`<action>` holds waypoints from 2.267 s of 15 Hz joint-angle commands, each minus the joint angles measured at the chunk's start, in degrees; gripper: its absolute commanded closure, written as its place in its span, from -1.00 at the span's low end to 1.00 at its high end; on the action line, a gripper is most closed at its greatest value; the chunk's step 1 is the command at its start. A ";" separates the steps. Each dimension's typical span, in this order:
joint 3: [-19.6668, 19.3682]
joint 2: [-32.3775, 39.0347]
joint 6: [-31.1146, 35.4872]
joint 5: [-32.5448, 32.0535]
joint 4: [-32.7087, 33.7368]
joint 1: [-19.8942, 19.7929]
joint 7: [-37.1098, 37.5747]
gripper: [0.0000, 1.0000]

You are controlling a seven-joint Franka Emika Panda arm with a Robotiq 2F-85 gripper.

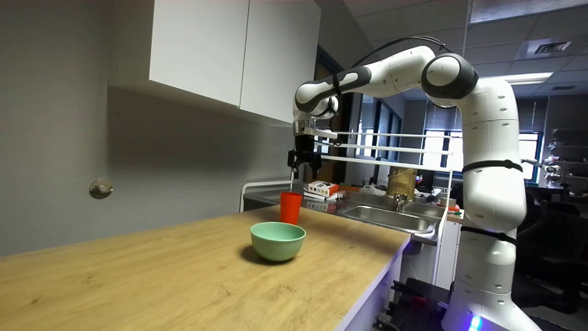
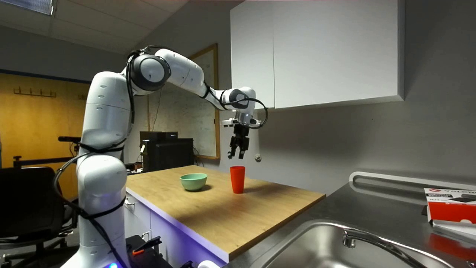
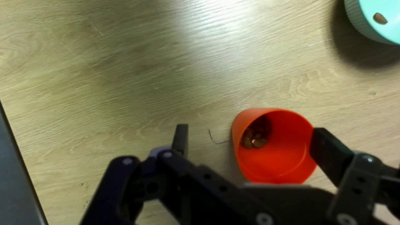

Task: Pour the contents in the orange cup into light-green bowl

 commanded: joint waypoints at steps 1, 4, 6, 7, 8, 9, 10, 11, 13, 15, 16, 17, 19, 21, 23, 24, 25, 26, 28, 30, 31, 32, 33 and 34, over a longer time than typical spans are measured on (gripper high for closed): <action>-1.17 4.32 -3.22 2.29 3.70 -0.22 -2.20 -1.00; -1.64 6.80 -4.24 2.61 4.41 -0.32 -2.46 -1.00; -1.83 8.03 -4.55 2.69 4.73 -0.35 -2.37 -0.50; -1.87 8.53 -4.66 2.71 4.97 -0.37 -2.31 -0.46; -1.89 8.92 -4.67 2.74 5.12 -0.38 -2.36 -0.35; -1.90 9.26 -4.75 2.81 5.33 -0.38 -2.43 -0.18; -1.89 9.61 -4.87 2.94 5.65 -0.39 -2.52 0.00; -1.88 9.89 -4.98 3.02 5.84 -0.40 -2.56 0.14; -1.85 10.41 -5.46 3.23 6.49 -0.42 -2.66 0.45; -1.83 10.79 -5.61 3.53 6.89 -0.48 -2.79 0.72; -1.82 10.88 -5.59 3.74 6.96 -0.52 -2.86 0.89; -1.83 11.03 -5.56 4.01 7.10 -0.59 -2.97 0.96; -1.83 11.32 -5.57 4.57 7.48 -0.69 -3.17 1.00; -1.84 11.61 -5.50 5.07 7.72 -0.82 -3.33 0.96; -1.83 11.78 -5.64 5.65 8.04 -0.97 -3.47 0.97; -1.82 11.72 -5.87 5.79 8.19 -0.95 -3.22 0.97; -1.84 11.46 -6.49 5.55 8.42 -0.72 -2.47 0.98; -1.76 10.67 -6.66 5.08 8.29 -0.33 -1.97 0.98; -1.51 9.07 -7.20 3.78 8.68 0.78 -0.95 0.98; -1.08 7.32 -8.22 1.80 9.62 2.52 0.39 0.98; -0.80 6.34 -8.70 0.71 10.01 3.45 0.90 0.98; -0.42 5.32 -9.31 -0.99 10.53 4.68 1.77 0.98; 0.01 4.02 -9.92 -2.23 10.66 5.73 2.29 0.98; 0.57 3.02 -10.41 -3.80 10.98 7.02 3.22 0.98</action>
